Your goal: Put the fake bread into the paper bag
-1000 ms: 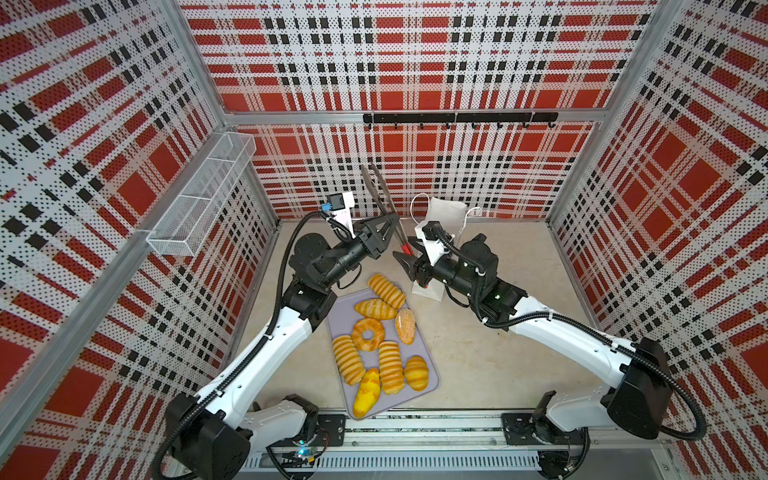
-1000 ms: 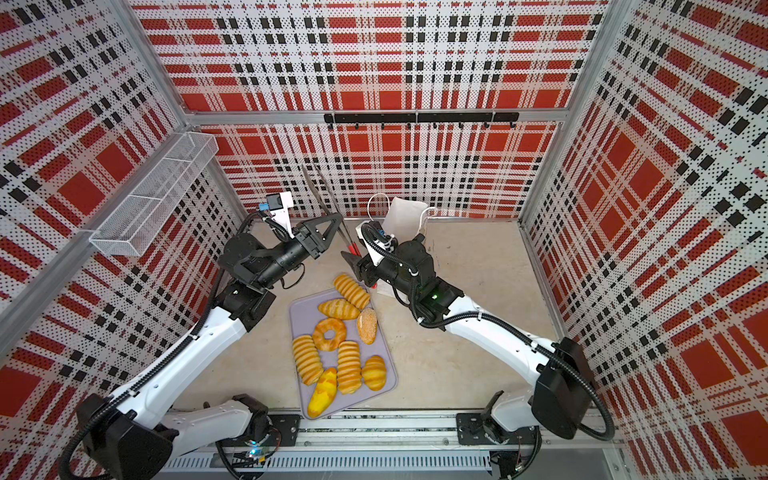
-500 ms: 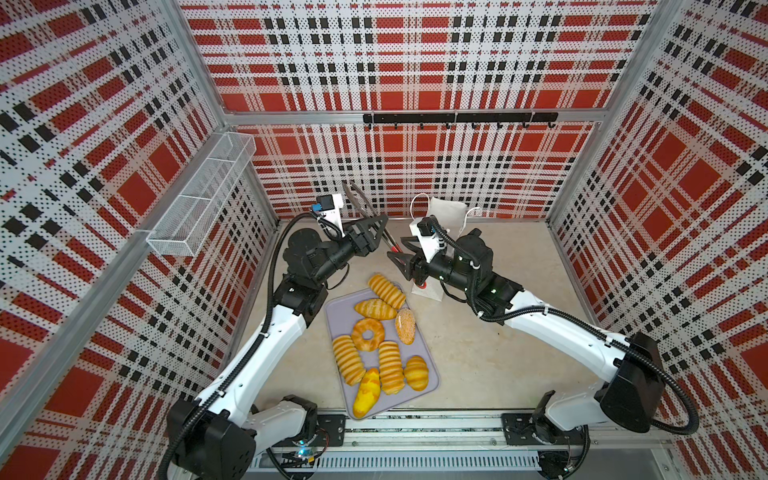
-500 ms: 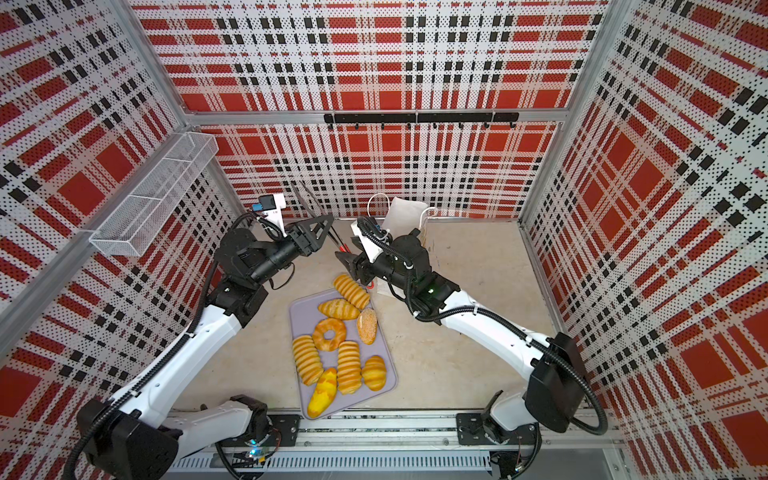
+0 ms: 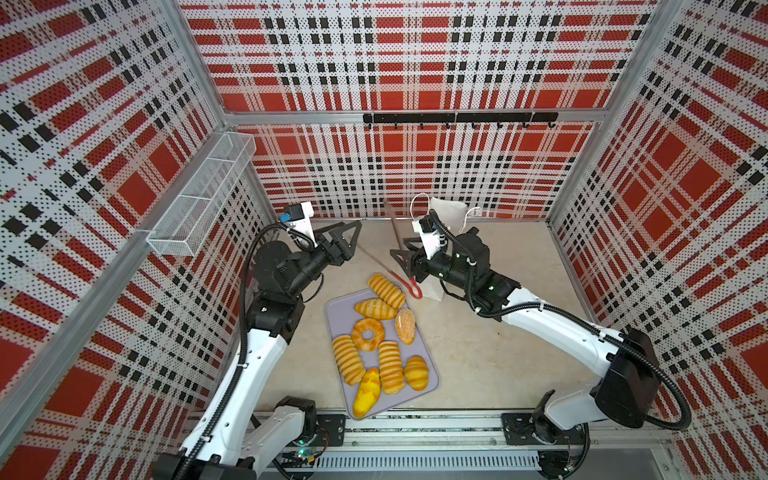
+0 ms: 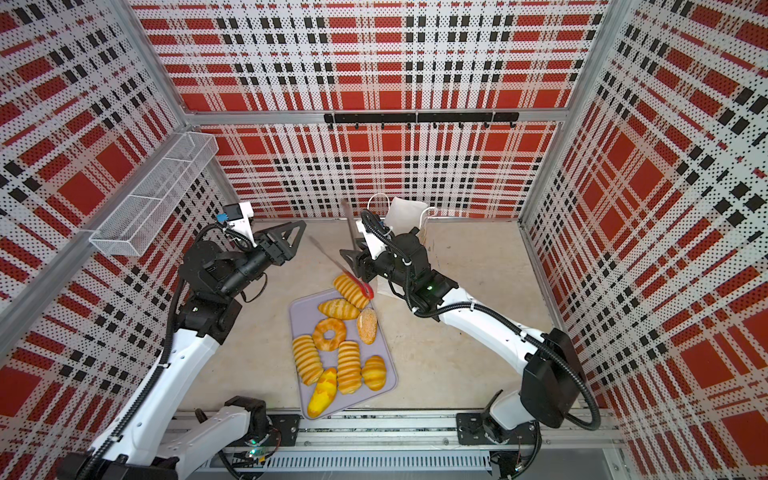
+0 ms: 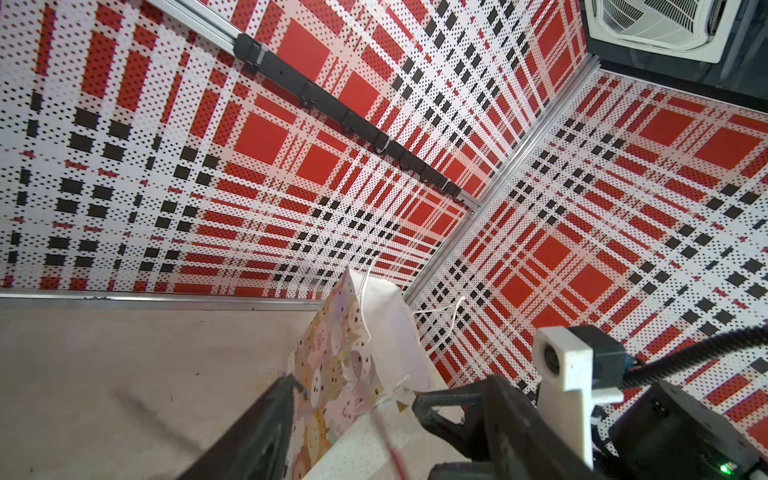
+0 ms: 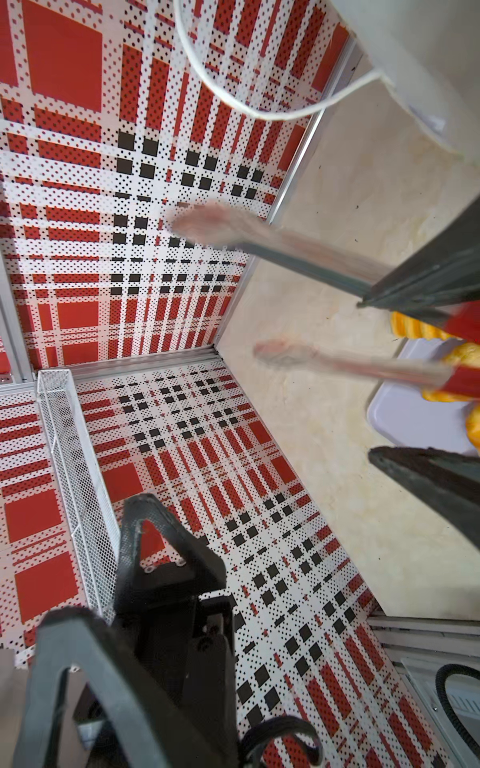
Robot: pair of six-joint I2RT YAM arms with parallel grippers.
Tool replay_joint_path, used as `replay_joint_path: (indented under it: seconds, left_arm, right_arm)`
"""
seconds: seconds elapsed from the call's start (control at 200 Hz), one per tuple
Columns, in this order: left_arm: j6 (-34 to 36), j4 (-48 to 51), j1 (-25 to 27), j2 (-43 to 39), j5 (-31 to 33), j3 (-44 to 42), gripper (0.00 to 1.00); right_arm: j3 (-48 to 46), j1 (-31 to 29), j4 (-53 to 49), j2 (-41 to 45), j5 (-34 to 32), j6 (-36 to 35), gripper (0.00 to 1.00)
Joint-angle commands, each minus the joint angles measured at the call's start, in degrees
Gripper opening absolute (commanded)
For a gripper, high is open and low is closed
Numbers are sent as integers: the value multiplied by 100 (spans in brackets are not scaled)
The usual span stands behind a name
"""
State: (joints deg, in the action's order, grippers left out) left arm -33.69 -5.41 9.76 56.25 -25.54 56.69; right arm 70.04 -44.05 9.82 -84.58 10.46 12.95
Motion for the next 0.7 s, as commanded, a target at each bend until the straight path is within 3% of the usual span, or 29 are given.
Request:
replay_joint_path:
  seconds: [0.0,0.18,0.306,0.381,0.536,0.696]
  left_arm:
    - [90,-6,-53,-156,-191,-233,75]
    - [-55,-393,-53,-248,-255,-524,75]
    - [-127,-390,-51,-183,-243,-629,76]
    - [-180,-360,-32,-151,-173,-751,76]
    - [-149,-472,312,-42,410,-1212,77]
    - [-288,-1088,648,501,529,-1682,78]
  right_arm:
    - [130,37,267,98,8,149,1]
    - [64,46,141,262,-6,117,1]
    - [-374,61,45,613,-152,-17,6]
    - [-720,80,-126,928,-248,-139,16]
    - [-1745,183,-643,1748,-705,-361,51]
    - [-2546,202,-1060,2312,-846,-471,60]
